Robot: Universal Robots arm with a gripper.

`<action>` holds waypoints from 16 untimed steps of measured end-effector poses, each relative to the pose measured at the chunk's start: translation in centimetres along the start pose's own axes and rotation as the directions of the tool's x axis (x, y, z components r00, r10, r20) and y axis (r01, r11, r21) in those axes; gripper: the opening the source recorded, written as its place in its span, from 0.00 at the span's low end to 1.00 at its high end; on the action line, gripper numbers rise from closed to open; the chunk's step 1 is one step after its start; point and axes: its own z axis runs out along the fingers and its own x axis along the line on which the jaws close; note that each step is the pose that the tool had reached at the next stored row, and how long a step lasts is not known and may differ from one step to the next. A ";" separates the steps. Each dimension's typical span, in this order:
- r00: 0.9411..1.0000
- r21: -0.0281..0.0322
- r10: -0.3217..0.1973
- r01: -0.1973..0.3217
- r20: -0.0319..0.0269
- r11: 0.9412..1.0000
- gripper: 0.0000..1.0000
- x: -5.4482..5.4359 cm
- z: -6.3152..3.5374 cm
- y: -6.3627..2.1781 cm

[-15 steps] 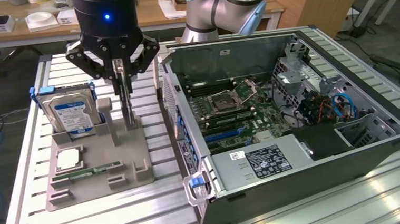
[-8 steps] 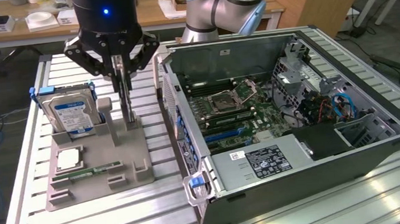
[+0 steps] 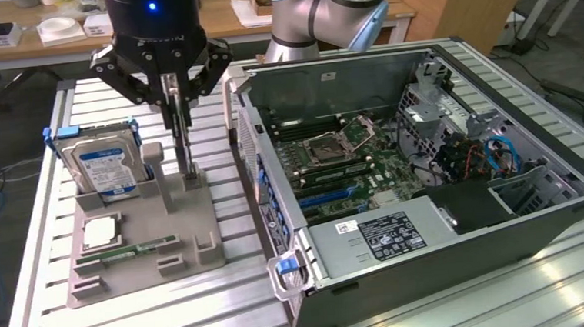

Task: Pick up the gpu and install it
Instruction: 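Pick up the gpu and move the gpu toward the slot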

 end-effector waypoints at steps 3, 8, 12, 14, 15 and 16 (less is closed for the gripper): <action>1.000 -0.001 0.000 0.000 0.000 1.000 0.26 0.0 -0.29 0.02; 1.000 -0.002 0.000 0.000 0.000 1.000 0.26 0.0 -0.73 0.05; 1.000 -0.003 0.000 0.000 0.000 1.000 0.26 0.0 -1.07 0.07; 1.000 -0.003 0.000 0.000 0.000 1.000 0.26 0.0 -1.24 0.08; 1.000 -0.003 0.000 0.000 0.000 1.000 0.26 0.0 -1.32 0.09; 1.000 -0.003 0.000 0.000 0.000 1.000 0.26 0.0 -1.40 0.09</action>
